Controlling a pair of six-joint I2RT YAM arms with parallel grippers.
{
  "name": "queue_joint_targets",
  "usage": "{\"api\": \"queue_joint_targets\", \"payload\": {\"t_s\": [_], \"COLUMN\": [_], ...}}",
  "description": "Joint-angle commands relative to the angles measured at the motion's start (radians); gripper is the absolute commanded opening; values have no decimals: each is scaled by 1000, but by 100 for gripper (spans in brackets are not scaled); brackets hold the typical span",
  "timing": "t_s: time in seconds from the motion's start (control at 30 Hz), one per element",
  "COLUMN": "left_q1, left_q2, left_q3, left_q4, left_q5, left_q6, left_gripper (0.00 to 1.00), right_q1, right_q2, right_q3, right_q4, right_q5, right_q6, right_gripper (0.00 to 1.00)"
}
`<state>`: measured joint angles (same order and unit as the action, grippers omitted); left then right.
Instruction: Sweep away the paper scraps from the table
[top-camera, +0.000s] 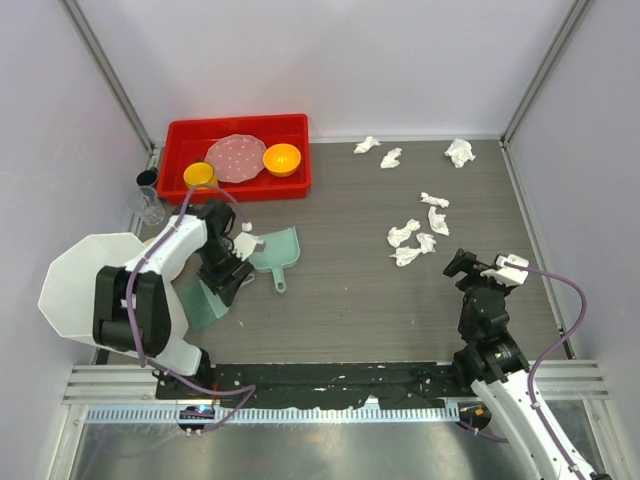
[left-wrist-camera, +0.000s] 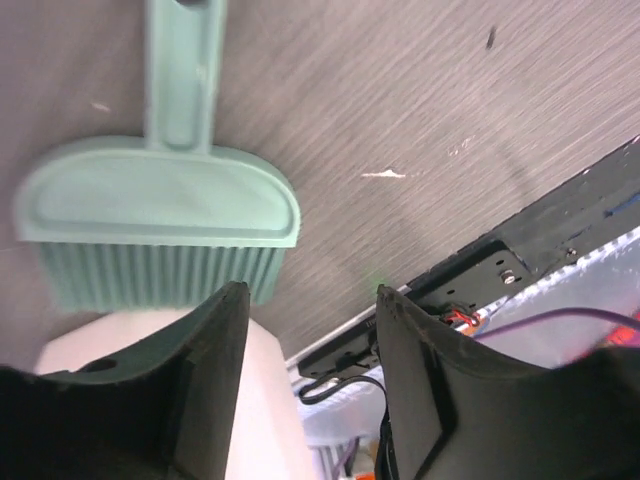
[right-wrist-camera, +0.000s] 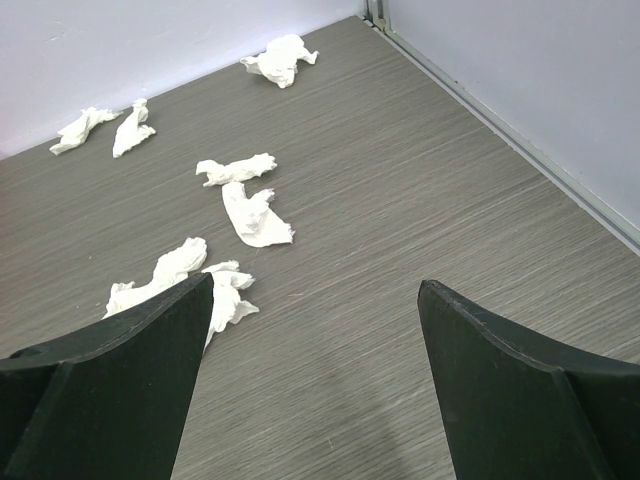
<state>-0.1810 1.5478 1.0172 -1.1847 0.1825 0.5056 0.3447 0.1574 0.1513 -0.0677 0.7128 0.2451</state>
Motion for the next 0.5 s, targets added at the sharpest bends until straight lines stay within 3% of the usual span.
{"api": "queue_joint_targets", "payload": {"t_s": [0.0,0.13,0.47], "left_q1": [3,3,2], "left_q2": [-77,-57,23], "left_q3": [136,130,3], "left_q4": [18,160,394], "left_q5": [67,63,78], "left_q6": [62,89,192], "left_gripper": [59,66,66], "right_q1": [-3,-1,-3], "right_q2": [-1,-1,2], "right_q3": [11,11,10], "right_q4": [49,51,57], "right_q5": [7,10,7], "right_q6": [2,0,0], "right_gripper": [88,88,89]}}
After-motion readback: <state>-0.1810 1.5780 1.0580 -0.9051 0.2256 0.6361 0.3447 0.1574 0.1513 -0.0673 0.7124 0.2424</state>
